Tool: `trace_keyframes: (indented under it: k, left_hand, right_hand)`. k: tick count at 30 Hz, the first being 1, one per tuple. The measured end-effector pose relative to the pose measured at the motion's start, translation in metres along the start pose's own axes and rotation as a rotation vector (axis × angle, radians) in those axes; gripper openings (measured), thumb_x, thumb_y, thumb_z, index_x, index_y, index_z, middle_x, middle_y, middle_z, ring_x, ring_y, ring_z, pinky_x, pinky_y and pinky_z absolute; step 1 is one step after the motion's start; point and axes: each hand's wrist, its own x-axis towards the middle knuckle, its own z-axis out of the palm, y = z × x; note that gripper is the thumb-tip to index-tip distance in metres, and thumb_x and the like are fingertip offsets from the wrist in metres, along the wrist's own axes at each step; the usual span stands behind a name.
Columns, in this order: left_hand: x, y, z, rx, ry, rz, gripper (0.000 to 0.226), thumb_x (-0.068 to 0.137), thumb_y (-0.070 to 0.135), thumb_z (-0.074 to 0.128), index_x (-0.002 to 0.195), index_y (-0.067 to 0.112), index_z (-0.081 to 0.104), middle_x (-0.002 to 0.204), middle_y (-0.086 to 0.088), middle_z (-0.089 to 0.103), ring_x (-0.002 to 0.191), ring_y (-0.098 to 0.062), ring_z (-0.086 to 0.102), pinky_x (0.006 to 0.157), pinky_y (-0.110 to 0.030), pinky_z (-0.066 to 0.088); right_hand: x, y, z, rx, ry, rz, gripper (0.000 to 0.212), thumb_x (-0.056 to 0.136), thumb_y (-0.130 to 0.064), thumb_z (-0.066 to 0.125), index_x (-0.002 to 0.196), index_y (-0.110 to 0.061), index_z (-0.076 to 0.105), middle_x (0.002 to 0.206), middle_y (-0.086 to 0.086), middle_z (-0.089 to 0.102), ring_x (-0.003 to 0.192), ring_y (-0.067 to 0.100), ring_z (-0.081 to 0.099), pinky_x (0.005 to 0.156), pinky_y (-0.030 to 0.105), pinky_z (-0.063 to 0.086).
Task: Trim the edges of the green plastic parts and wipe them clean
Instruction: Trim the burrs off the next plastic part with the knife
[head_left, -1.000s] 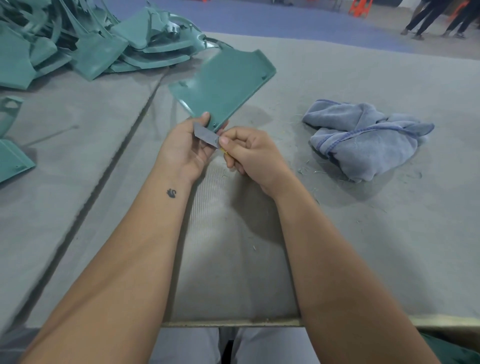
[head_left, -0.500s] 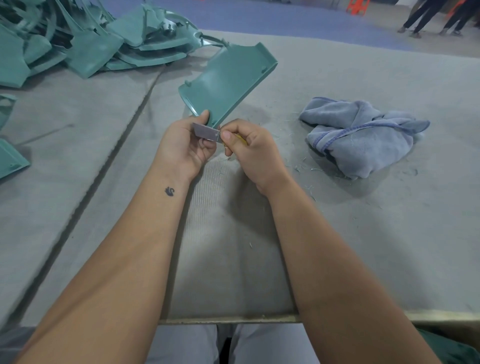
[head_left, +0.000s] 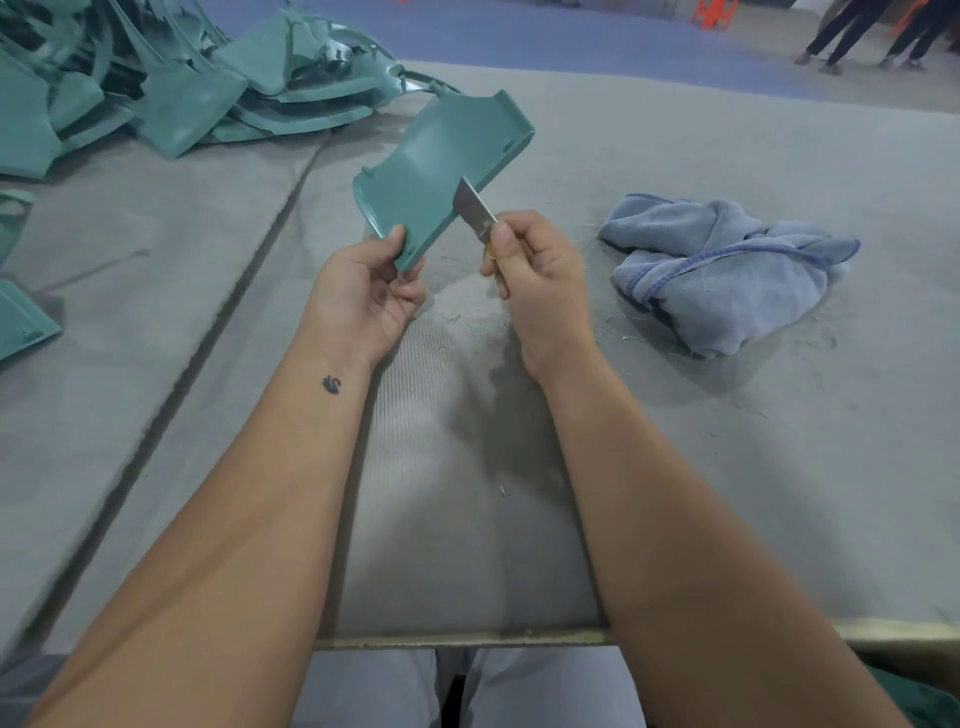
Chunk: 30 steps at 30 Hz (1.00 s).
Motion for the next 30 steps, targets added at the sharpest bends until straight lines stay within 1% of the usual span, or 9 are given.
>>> trace_keyframes:
  k: [4,7,9,12,15,20,27,29,30]
  left_hand:
    - [0.001,0.000,0.001,-0.027,0.024,0.000,0.015,0.096,0.004,0.047,0.087,0.009,0.058,0.058,0.001,0.058,0.047,-0.005,0.045,0.043,-0.013,0.030]
    - [0.002,0.000,0.003,-0.021,0.090,-0.004,0.016,0.096,0.004,0.049,0.081,0.007,0.056,0.053,-0.001,0.052,0.043,-0.007,0.041,0.041,-0.014,0.031]
    - [0.002,-0.001,0.004,0.001,0.090,0.006,0.015,0.095,0.002,0.049,0.083,0.007,0.057,0.055,0.000,0.052,0.043,-0.007,0.042,0.041,-0.014,0.030]
    - [0.001,-0.002,0.007,0.032,0.069,0.028,0.014,0.094,0.000,0.049,0.086,0.009,0.057,0.061,0.001,0.056,0.044,-0.006,0.047,0.043,-0.014,0.028]
    - [0.001,-0.002,0.008,0.058,0.056,0.035,0.014,0.094,0.001,0.049,0.086,0.010,0.056,0.060,0.003,0.058,0.044,-0.005,0.050,0.043,-0.014,0.027]
    - [0.000,-0.003,0.008,0.095,0.032,0.038,0.015,0.094,0.002,0.048,0.087,0.012,0.056,0.059,0.004,0.060,0.044,-0.004,0.048,0.042,-0.014,0.029]
    - [-0.002,-0.003,0.010,0.129,0.029,0.042,0.015,0.094,0.003,0.049,0.086,0.013,0.057,0.058,0.005,0.061,0.046,-0.003,0.046,0.042,-0.013,0.027]
    - [-0.002,-0.003,0.009,0.130,0.038,0.029,0.017,0.094,0.003,0.048,0.084,0.013,0.057,0.056,0.005,0.058,0.045,-0.002,0.045,0.040,-0.012,0.027]
    - [-0.001,-0.003,0.008,0.120,0.043,0.022,0.018,0.095,0.002,0.047,0.083,0.013,0.056,0.055,0.005,0.056,0.045,-0.002,0.044,0.040,-0.012,0.026]
  right_hand:
    - [-0.001,0.001,0.005,-0.098,-0.142,-0.011,0.024,0.095,-0.004,0.052,0.079,-0.020,0.059,0.062,0.001,0.051,0.054,0.001,0.043,0.058,0.017,0.036]
    - [-0.002,0.002,0.008,-0.224,-0.260,-0.033,0.023,0.093,-0.001,0.054,0.078,-0.018,0.060,0.061,0.000,0.052,0.059,0.009,0.047,0.061,0.024,0.041]
    - [-0.002,0.002,0.008,-0.209,-0.242,-0.026,0.021,0.093,-0.001,0.054,0.079,-0.016,0.061,0.062,0.001,0.053,0.062,0.013,0.048,0.064,0.028,0.042]
    - [-0.003,0.001,0.006,-0.185,-0.189,-0.018,0.023,0.093,-0.003,0.054,0.078,-0.018,0.061,0.062,0.001,0.052,0.063,0.010,0.047,0.064,0.023,0.041]
    - [-0.004,0.000,0.006,-0.188,-0.168,-0.012,0.026,0.094,-0.005,0.054,0.076,-0.023,0.061,0.063,0.000,0.052,0.063,0.008,0.047,0.063,0.019,0.039]
    - [-0.005,-0.001,0.006,-0.172,-0.154,-0.016,0.028,0.093,-0.003,0.054,0.075,-0.023,0.061,0.068,0.002,0.055,0.063,0.006,0.049,0.066,0.020,0.042]
    - [-0.005,0.000,0.004,-0.154,-0.126,-0.024,0.019,0.093,-0.001,0.054,0.080,-0.012,0.064,0.068,-0.001,0.056,0.062,0.005,0.049,0.064,0.016,0.042]
    - [-0.005,0.000,0.005,-0.152,-0.104,-0.030,0.021,0.092,-0.003,0.054,0.078,-0.015,0.063,0.065,-0.003,0.054,0.060,0.004,0.048,0.062,0.016,0.041]
    - [-0.004,0.000,0.005,-0.116,-0.057,-0.021,0.022,0.093,-0.004,0.054,0.077,-0.018,0.061,0.064,-0.003,0.052,0.059,0.005,0.045,0.061,0.018,0.039]
